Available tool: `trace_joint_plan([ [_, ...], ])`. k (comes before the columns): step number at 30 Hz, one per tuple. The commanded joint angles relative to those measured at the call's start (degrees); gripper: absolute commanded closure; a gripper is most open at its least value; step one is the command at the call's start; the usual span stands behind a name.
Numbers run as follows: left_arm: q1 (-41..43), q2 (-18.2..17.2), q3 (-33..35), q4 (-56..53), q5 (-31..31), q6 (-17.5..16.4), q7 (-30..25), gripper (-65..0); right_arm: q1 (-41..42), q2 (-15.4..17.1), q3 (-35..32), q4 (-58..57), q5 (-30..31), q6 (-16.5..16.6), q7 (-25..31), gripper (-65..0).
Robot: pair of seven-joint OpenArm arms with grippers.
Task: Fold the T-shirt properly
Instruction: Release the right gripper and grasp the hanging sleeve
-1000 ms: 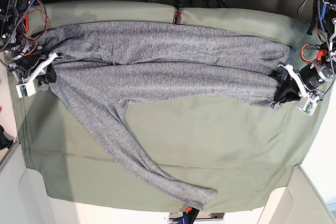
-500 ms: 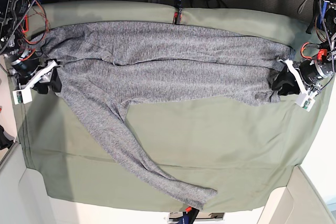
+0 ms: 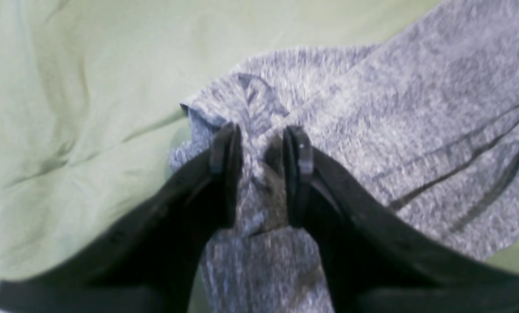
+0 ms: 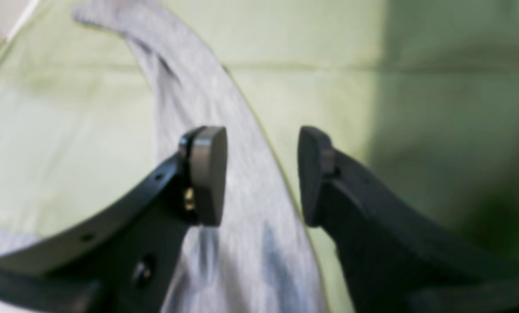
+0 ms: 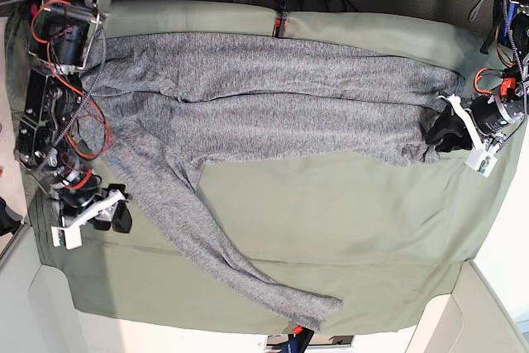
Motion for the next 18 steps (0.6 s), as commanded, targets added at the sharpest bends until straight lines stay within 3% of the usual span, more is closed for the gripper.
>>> trace_joint_plan([
  [1, -0.74, -1.42, -0.7, 0.79, -0.83, -0.17, -0.83, -20.0, 2.86, -0.07, -0.59, -1.73, -1.33, 0.11, 1.95, -27.0],
  [3, -0.74, -1.44, -0.7, 0.79, -0.83, -0.17, -0.39, -20.0, 5.46, -0.63, -2.34, -7.45, -4.2, -0.35, 3.74, -27.1],
  [7, -0.74, -1.44, -0.7, 0.79, -0.83, -0.17, 0.22, -20.0, 9.11, -0.57, -6.45, -16.98, -7.54, -4.92, 5.62, -33.2],
  [9, -0.74, -1.42, -0.7, 0.79, -0.85, -0.17, 0.22, -20.0, 9.51, -0.48, -6.97, -18.97, -7.65, -5.03, 5.6, -33.2],
  [12, -0.74, -1.42, -0.7, 0.79, -0.87, -0.17, 0.2, -20.0, 9.09, -0.5, -6.99, -19.32, -7.61, -3.8, 5.03, -33.2],
  [15, -0.74, -1.42, -0.7, 0.79, -0.9, -0.17, 0.2, -20.0, 9.01, -0.87, -7.21, -19.3, -5.4, 0.15, 3.34, -33.1],
  [18, -0.74, -1.42, -0.7, 0.79, -0.87, -0.17, 0.2, -20.0, 9.01, -1.86, -8.17, -19.3, -3.08, 1.07, 2.78, -33.1],
])
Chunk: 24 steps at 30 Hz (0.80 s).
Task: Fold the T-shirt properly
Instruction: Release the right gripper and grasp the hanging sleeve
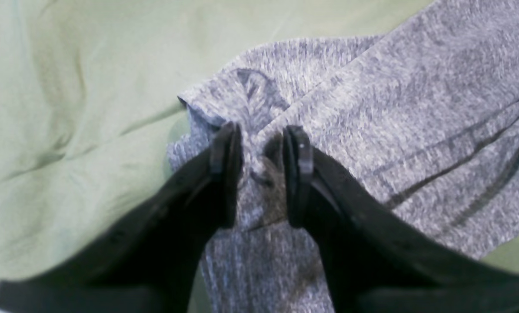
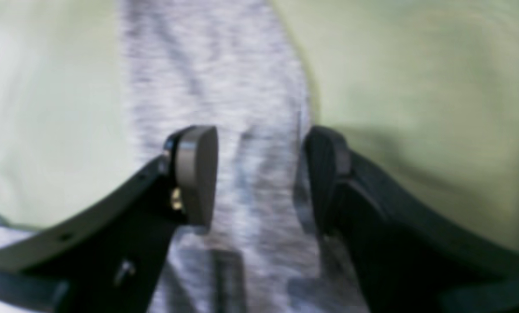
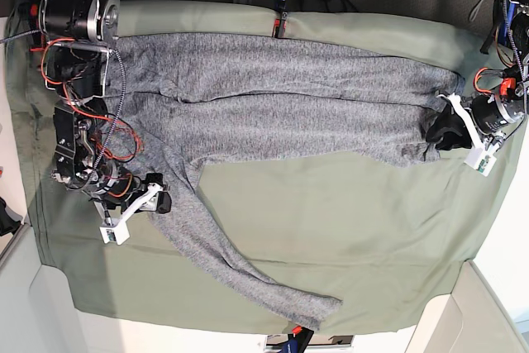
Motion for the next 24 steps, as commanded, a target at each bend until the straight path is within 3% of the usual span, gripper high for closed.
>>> trace_joint_plan([
  [1, -0.74, -1.44, -0.7, 0.79, -0.81, -0.17, -0.85, -20.0, 1.84, -0.44, -0.5, 0.76, 1.44, 0.81, 0.63, -33.0],
  [6, -0.74, -1.44, -0.7, 0.79, -0.85, -0.17, -0.85, -20.0, 1.84, -2.43, -2.64, 0.76, 1.22, 0.79, -0.31, -33.0],
  [13, -0.74, -1.44, -0.7, 0.79, -0.85, -0.17, -0.85, -20.0, 1.84, -2.54, -2.95, 0.76, 0.07, 0.09, -0.15, -32.1],
  [15, -0.74, -1.42, -0.7, 0.79, -0.9, -0.17, -0.85, -20.0, 1.81, -2.51, -2.95, 0.76, -1.36, 0.07, -0.15, -24.4],
  [19, -0.74, -1.42, -0.7, 0.79, -2.01, -0.17, -0.85, -20.0, 1.84, -2.51, -2.95, 0.76, -4.87, -0.28, 1.11, -2.8],
  [20, -0.74, -1.42, -0.7, 0.79, -2.12, -0.17, -0.85, -20.0, 1.84, -2.51, -2.95, 0.76, -5.84, -0.26, 1.73, 0.0],
  [24, -0.76, -1.44, -0.7, 0.79, -2.12, -0.17, -0.85, -20.0, 1.84, -2.38, -2.95, 0.9, -5.68, -0.04, 2.01, 0.0],
])
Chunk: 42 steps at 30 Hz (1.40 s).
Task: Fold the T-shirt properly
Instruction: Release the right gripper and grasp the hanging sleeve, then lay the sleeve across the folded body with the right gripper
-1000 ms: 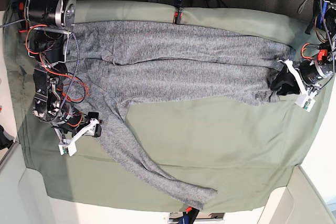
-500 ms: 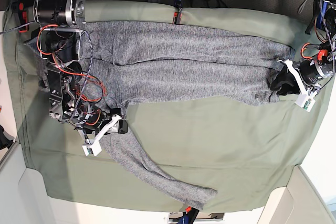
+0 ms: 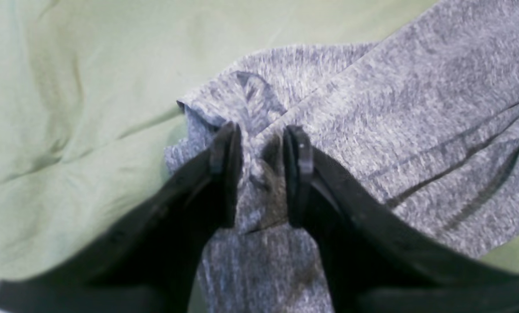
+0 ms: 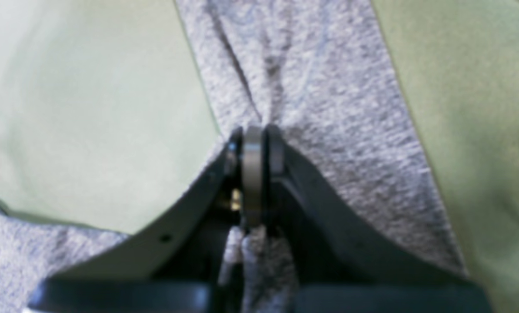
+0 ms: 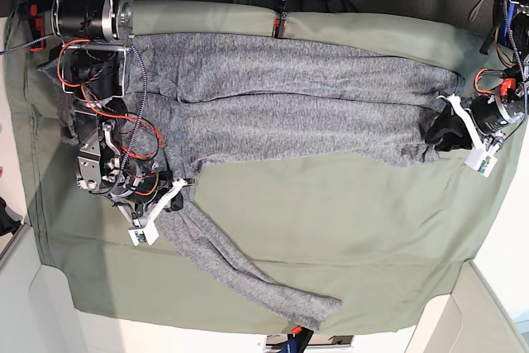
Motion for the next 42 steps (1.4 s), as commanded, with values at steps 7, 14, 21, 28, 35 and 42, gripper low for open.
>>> trace_joint_plan([
  [7, -0.87, -1.44, -0.7, 0.85, -1.51, -0.17, -0.81, -20.0, -2.58, 0.26, 0.0, 9.75, 9.2, 3.76, -4.72, 0.0],
  [14, -0.9, -1.44, -0.7, 1.55, -1.53, -0.17, -0.59, -20.0, -15.15, 0.46, -0.09, 32.13, 16.24, 4.09, -11.8, 0.0],
  [21, -0.9, -1.49, -0.7, 3.8, -4.76, -0.17, 5.64, -33.5, -28.61, 3.32, -0.09, 45.27, 24.55, 4.63, -14.21, 0.0],
  [28, -0.9, -1.46, -2.6, 5.79, -7.54, -0.17, 5.66, -33.5, -36.41, 3.32, -0.09, 53.7, 24.41, 4.44, -14.19, 0.0],
  [35, -0.87, -1.49, -5.11, 11.45, -9.97, -0.17, 7.78, -33.5, -34.75, 3.26, -0.09, 53.51, 22.88, 3.3, -9.22, -38.2],
  [42, -0.85, -1.46, -5.11, 11.56, -11.21, -0.17, 8.63, -33.5, -26.36, -0.48, -0.09, 50.53, 14.47, -0.11, -5.97, -38.2],
])
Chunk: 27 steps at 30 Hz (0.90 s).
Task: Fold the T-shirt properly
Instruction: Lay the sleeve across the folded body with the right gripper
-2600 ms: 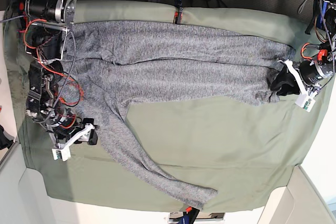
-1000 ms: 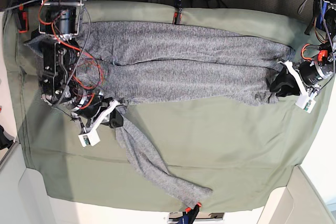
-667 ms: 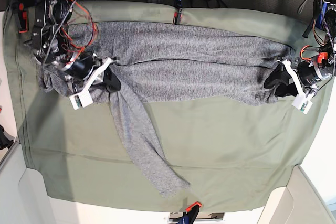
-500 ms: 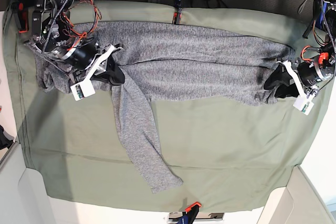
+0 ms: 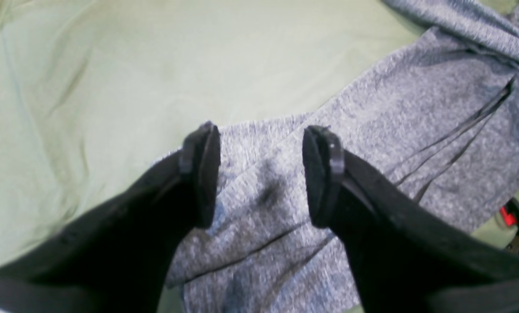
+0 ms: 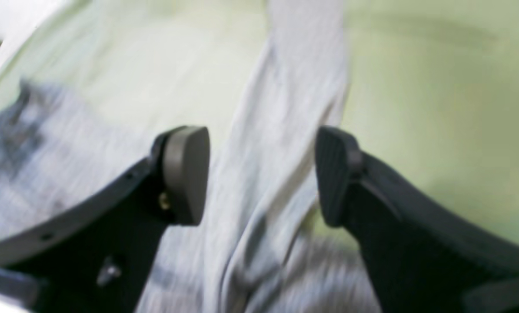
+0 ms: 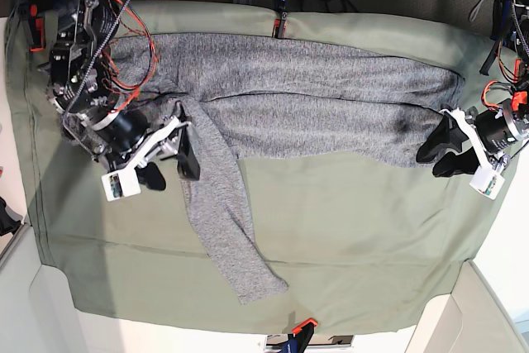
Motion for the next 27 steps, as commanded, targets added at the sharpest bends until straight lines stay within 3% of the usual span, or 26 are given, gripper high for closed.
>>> trace_joint_plan([
  [1, -0.72, -1.31, -0.61, 0.81, -0.96, -0.25, -0.79, -33.5, 2.56, -0.98, 0.09, -0.87, -0.79, 0.17, 2.03, -38.2],
  [7, -0.59, -1.31, -0.61, 0.81, -1.09, -0.25, -0.81, -33.5, 14.8, -6.99, -0.61, -18.78, -10.54, -0.11, 6.88, -38.2],
  [14, -0.61, -1.29, -0.61, 0.81, -1.38, -0.25, -0.79, -33.5, 24.87, -8.02, -9.4, -41.48, -21.46, -11.17, 12.52, -38.2],
  [18, -0.61, -1.29, -0.61, 0.81, -1.38, -0.25, -0.81, -33.5, 26.01, -8.04, -13.55, -45.64, -22.38, -13.55, 13.16, -37.1],
  [20, -0.61, -1.29, -0.61, 0.81, -1.38, -0.25, -0.83, -33.5, 26.01, -8.04, -14.38, -45.62, -22.34, -14.25, 13.14, -27.0],
  [23, -0.61, -1.29, -0.61, 0.81, -1.36, -0.25, -0.81, -33.5, 26.03, -8.22, -14.43, -45.29, -22.34, -14.27, 13.09, -3.7],
  [24, -0.61, -1.29, -0.61, 0.81, -1.38, -0.25, -0.83, -33.5, 26.01, -8.46, -14.43, -44.98, -22.34, -13.25, 12.87, 0.0],
  [27, -0.63, -1.29, -0.61, 0.81, -1.38, -0.25, -1.46, -33.5, 25.99, -10.01, -14.43, -43.54, -21.22, -6.75, 11.78, 0.0],
])
